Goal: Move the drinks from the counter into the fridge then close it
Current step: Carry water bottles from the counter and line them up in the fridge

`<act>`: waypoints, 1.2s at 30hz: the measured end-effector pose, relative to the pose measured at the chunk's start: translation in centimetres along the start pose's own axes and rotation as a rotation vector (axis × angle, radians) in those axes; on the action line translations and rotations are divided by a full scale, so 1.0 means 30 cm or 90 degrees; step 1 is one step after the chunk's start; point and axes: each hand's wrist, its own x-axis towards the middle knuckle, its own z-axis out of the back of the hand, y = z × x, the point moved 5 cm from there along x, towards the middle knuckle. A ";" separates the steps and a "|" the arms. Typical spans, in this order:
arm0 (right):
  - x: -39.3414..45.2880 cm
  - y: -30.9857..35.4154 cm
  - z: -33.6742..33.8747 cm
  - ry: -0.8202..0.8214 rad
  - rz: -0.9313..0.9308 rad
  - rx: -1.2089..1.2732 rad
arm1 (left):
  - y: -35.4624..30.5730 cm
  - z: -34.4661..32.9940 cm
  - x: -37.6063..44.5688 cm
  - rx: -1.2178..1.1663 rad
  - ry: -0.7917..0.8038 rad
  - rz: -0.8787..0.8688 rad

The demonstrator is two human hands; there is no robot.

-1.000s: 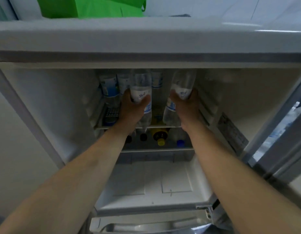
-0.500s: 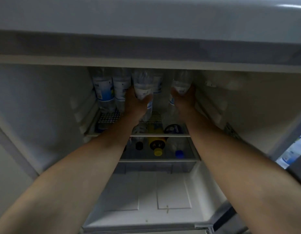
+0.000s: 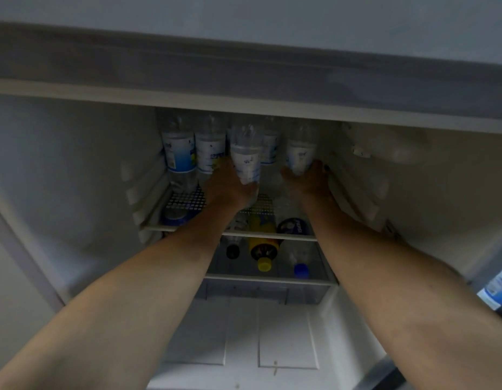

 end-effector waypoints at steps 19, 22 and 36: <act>0.165 -0.004 -0.094 0.098 0.026 -0.010 | 0.004 -0.070 0.062 0.042 -0.123 0.053; 0.165 -0.004 -0.096 0.091 0.026 0.000 | 0.006 -0.065 0.054 -0.011 -0.138 0.064; 0.168 -0.003 -0.124 0.091 -0.016 0.005 | -0.001 -0.044 0.093 0.090 -0.087 0.042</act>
